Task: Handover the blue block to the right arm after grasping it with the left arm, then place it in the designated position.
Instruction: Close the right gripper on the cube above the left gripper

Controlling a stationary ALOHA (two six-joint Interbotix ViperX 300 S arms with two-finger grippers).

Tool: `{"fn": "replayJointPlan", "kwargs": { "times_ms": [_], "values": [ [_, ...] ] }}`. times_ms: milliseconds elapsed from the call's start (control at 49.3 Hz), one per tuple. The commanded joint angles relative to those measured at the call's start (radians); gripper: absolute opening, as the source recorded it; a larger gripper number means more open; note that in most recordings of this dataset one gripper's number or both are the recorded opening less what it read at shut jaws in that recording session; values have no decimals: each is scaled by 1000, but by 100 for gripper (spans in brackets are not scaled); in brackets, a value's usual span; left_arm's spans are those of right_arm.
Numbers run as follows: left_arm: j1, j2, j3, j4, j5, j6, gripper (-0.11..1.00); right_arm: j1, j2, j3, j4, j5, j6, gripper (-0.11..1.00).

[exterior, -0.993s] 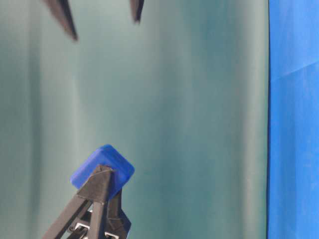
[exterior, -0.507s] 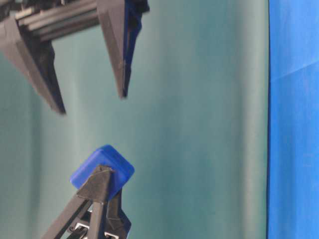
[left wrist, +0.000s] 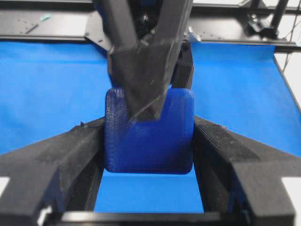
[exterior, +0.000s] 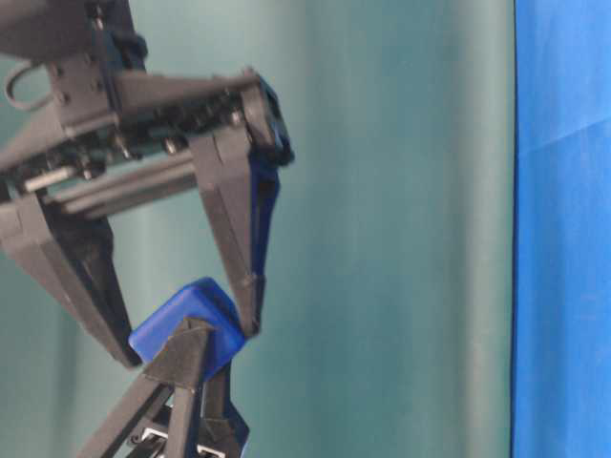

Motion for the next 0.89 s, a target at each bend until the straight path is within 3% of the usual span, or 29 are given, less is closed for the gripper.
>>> {"fn": "replayJointPlan", "kwargs": {
  "times_ms": [0, 263, 324, 446, 872],
  "values": [
    [0, -14, -12, -2, -6, -2, 48, -2, -6, -41, -2, 11, 2, 95],
    [0, -14, -12, -2, -3, -3, 48, -2, -9, -40, -3, 40, 0, 92],
    [0, -14, -12, 0, -3, -3, 48, -2, -14, -37, -3, 74, 2, 82],
    [-2, -14, -12, 0, -2, -3, 48, -2, -18, -38, -2, 114, 2, 50],
    [0, -14, -12, -2, 0, -3, 48, -2, -21, -38, 2, 120, 9, 50]
  ]
}}
